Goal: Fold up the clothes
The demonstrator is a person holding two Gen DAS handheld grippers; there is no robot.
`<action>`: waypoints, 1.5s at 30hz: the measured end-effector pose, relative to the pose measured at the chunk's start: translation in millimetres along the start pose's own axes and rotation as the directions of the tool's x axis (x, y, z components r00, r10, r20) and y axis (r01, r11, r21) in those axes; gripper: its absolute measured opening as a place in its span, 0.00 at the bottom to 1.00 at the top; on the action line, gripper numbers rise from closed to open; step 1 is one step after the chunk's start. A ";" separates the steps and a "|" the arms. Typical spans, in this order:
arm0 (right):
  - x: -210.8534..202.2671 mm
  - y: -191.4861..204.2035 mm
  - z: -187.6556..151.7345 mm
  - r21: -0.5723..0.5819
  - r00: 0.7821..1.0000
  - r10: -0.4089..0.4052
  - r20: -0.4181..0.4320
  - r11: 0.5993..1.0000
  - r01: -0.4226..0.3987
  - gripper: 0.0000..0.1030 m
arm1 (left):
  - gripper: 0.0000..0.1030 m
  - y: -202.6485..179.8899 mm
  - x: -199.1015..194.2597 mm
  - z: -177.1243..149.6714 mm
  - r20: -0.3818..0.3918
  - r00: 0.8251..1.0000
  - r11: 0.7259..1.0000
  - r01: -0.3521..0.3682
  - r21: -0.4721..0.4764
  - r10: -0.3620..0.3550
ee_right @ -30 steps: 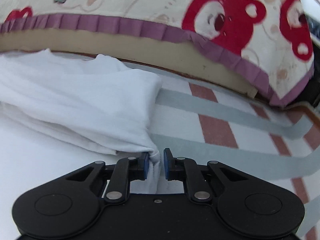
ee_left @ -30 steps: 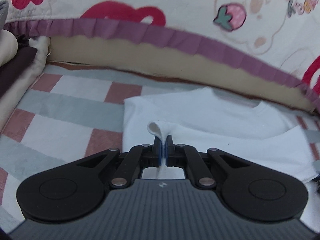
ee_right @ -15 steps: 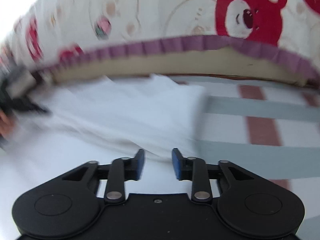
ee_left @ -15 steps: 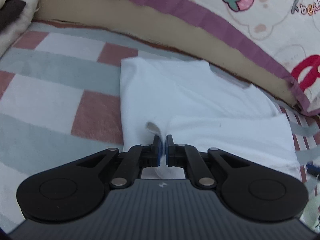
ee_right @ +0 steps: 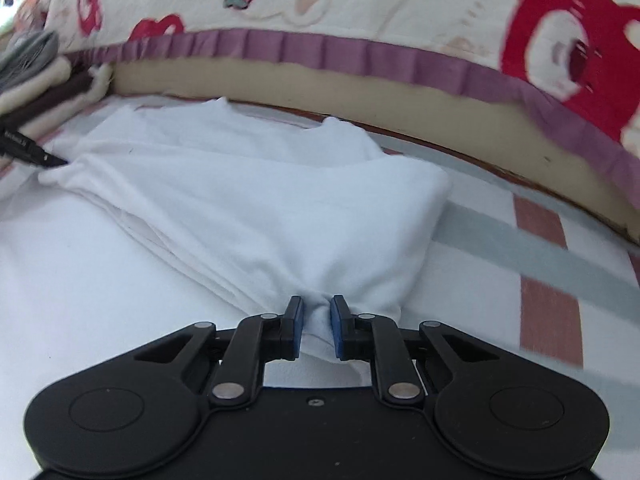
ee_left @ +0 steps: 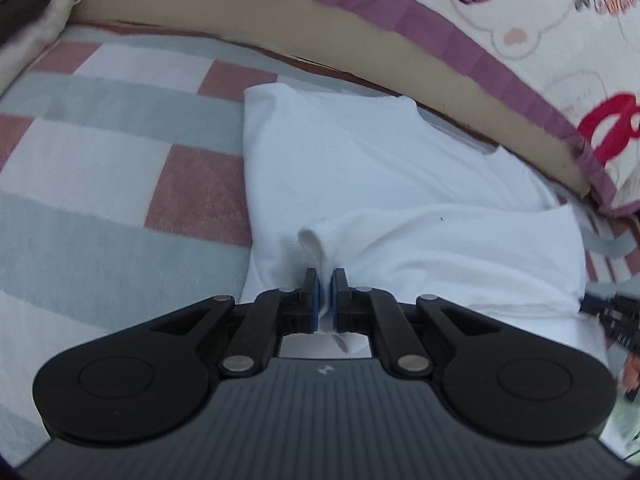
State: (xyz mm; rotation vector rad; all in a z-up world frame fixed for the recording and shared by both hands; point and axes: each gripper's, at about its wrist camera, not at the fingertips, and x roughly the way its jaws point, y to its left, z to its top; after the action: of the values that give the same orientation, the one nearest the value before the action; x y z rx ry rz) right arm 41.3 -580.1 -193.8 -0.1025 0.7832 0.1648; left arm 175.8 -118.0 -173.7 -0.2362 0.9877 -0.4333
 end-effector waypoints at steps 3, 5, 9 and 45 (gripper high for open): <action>-5.7 5.1 -8.4 -0.040 1.000 -0.021 -0.016 0.999 0.020 0.16 | 0.05 3.7 -0.2 -1.1 0.010 1.000 1.000 -0.004 -0.019 0.004; -6.5 6.8 -12.6 -0.072 0.999 -0.031 -0.031 0.997 0.029 0.16 | 0.05 3.9 0.3 -1.7 0.016 1.000 1.000 -0.004 -0.021 0.004; -6.9 -1.7 -15.2 0.024 1.000 -0.014 -0.023 1.000 0.014 0.16 | 0.05 0.2 3.3 -1.1 0.031 0.999 0.999 -0.024 -0.032 0.025; 17.4 -66.0 50.2 0.552 0.976 -0.215 0.025 0.818 0.166 0.36 | 0.37 -16.2 -12.7 -24.5 0.177 0.983 0.975 -0.087 0.207 0.050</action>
State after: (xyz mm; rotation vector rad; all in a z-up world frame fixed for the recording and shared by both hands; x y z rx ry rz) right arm 100.4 -635.3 -168.8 0.3707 0.7021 -0.2511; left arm 145.1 -126.5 -171.1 -0.0433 0.7722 -0.4447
